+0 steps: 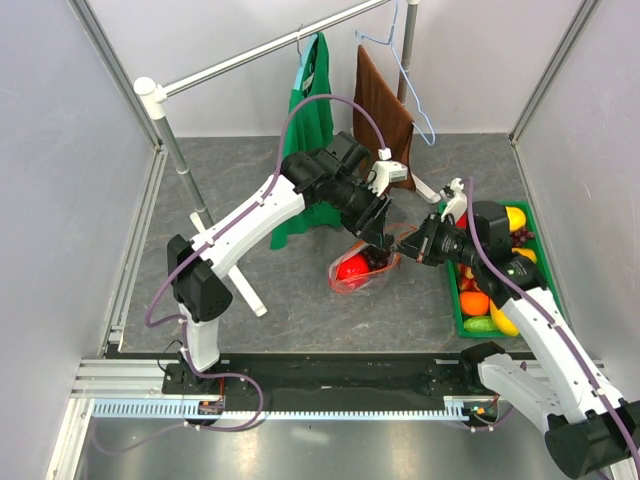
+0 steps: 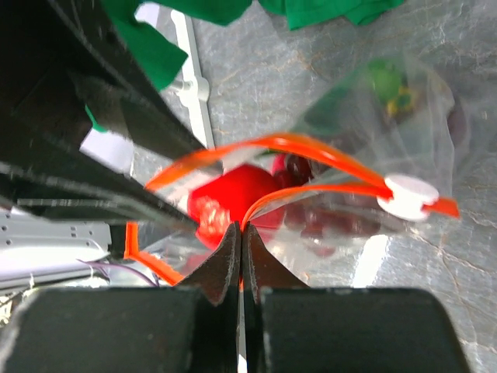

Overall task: Place the food in the zip-top bag and seal the zipper
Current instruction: Adjust the zipper food storage bag at the center of the board, then zip the zipper food storage bag at the center of the board.

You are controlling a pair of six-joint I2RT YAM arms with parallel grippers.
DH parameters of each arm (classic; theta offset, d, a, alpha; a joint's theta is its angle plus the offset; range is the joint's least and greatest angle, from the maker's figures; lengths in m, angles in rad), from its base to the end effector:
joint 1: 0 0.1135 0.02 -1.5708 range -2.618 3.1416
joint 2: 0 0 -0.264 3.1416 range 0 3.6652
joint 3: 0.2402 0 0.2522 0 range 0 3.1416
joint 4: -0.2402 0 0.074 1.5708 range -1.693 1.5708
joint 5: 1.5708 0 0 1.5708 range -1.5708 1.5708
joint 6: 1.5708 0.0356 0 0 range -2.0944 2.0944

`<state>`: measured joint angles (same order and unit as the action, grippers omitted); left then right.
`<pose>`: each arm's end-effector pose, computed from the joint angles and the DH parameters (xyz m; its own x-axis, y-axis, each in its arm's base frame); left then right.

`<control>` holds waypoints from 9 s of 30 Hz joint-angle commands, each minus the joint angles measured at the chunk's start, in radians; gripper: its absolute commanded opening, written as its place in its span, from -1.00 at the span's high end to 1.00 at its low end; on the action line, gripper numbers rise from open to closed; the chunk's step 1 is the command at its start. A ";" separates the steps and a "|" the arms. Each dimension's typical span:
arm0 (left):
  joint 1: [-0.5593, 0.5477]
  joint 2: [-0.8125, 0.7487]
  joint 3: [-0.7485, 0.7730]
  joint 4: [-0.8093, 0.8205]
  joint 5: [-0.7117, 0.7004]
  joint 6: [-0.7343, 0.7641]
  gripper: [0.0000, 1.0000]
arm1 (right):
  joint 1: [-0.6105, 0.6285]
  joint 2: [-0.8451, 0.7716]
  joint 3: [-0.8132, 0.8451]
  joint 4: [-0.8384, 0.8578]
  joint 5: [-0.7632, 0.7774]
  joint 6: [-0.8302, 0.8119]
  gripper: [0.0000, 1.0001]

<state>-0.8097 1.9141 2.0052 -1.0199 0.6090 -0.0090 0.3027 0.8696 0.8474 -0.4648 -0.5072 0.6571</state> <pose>0.2674 -0.3103 0.3615 -0.5598 0.5770 -0.5947 0.8252 0.3229 -0.4635 0.1751 0.0728 0.3206 -0.7631 0.3210 -0.5609 -0.2579 0.6445 0.7198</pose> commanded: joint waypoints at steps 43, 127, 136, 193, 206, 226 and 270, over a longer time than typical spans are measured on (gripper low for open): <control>-0.088 -0.023 -0.092 0.083 -0.169 -0.151 -0.09 | 0.122 0.075 -0.076 0.221 0.417 0.213 1.00; 0.047 -0.478 -0.474 0.433 0.240 0.582 0.17 | 0.093 -0.325 -0.258 0.164 -0.398 -1.108 1.00; -0.190 -0.474 -0.534 0.535 0.022 0.511 0.07 | 0.093 -0.342 -0.260 0.152 -0.389 -1.111 1.00; -0.135 -0.612 -0.715 0.457 -0.127 0.491 0.03 | 0.093 -0.360 -0.232 0.101 -0.315 -1.139 1.00; -0.227 -0.443 -0.594 0.563 -0.110 0.498 -0.21 | 0.093 -0.354 -0.215 0.098 -0.303 -1.137 1.00; -0.192 -0.581 -0.772 0.477 -0.167 0.503 0.79 | 0.092 -0.366 -0.217 0.080 -0.272 -1.142 1.00; 0.109 -0.902 -0.795 0.050 -0.184 0.656 -0.12 | 0.092 -0.382 -0.199 0.003 -0.225 -1.183 1.00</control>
<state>-0.7013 0.9352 1.0512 -0.9695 0.2554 0.7238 0.3962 0.4843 0.5976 -0.4694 -0.7319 -0.5045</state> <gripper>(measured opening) 0.525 0.007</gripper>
